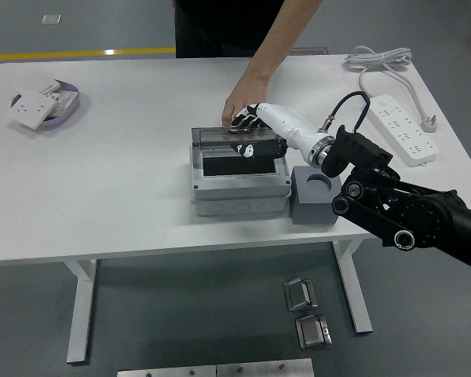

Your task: Pick up the cylinder from the cube,place it in the box,flap close box

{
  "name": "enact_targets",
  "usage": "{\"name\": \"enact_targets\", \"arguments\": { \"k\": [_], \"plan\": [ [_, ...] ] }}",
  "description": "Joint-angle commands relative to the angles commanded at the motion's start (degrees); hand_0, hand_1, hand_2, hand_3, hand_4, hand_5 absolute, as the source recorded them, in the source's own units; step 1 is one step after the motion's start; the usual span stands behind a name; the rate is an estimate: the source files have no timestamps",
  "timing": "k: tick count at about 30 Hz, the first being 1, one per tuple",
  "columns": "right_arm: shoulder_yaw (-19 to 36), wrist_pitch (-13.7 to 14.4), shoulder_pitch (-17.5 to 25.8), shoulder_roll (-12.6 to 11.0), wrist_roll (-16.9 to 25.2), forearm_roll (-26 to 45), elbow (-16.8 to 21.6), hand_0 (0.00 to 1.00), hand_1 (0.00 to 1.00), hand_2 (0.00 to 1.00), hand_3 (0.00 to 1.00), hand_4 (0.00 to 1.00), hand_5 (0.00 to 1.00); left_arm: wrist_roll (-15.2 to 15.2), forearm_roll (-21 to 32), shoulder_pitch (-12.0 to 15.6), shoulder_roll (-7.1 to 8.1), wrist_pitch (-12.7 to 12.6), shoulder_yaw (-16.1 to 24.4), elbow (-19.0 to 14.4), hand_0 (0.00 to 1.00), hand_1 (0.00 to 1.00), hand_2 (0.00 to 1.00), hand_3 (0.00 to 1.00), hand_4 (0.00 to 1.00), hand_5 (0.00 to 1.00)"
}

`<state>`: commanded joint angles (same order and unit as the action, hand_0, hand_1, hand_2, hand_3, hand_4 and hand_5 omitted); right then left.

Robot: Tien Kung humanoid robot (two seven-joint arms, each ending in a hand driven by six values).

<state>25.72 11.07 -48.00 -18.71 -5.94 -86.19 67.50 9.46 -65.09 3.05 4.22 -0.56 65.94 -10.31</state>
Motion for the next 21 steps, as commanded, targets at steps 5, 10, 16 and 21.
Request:
{"name": "enact_targets", "arguments": {
  "k": [5, 10, 16, 21],
  "plan": [
    [-0.1, 0.6, 1.7, -0.8, -0.9, -2.0, 3.4, 0.677, 0.652, 0.659, 0.692, 0.670, 0.345, 0.0, 0.0, 0.1, -0.11, 0.0, 0.2, 0.0, 0.610, 0.629, 0.622, 0.663, 0.685, 0.309],
    [0.1, 0.8, 2.9, -1.1, -1.5, -3.5, 5.2, 0.656, 0.651, 0.661, 0.695, 0.665, 0.342, 0.0, 0.2, 0.3, -0.17, -0.1, 0.0, 0.0, 0.609, 0.629, 0.623, 0.663, 0.685, 0.308],
    [0.9, 1.1, 4.8, -0.8, -1.7, -4.8, 5.8, 0.645, 0.649, 0.660, 0.694, 0.662, 0.346, 0.1, 0.2, 0.4, -0.31, -0.1, 0.1, 0.0, 0.609, 0.629, 0.623, 0.663, 0.684, 0.308],
    [4.2, 1.1, 6.1, -1.1, -1.8, -5.5, 5.6, 0.639, 0.647, 0.662, 0.695, 0.659, 0.342, 0.2, 0.1, 0.4, -0.42, -0.1, 0.2, 0.0, 0.608, 0.629, 0.623, 0.663, 0.684, 0.306]
  ]
}}
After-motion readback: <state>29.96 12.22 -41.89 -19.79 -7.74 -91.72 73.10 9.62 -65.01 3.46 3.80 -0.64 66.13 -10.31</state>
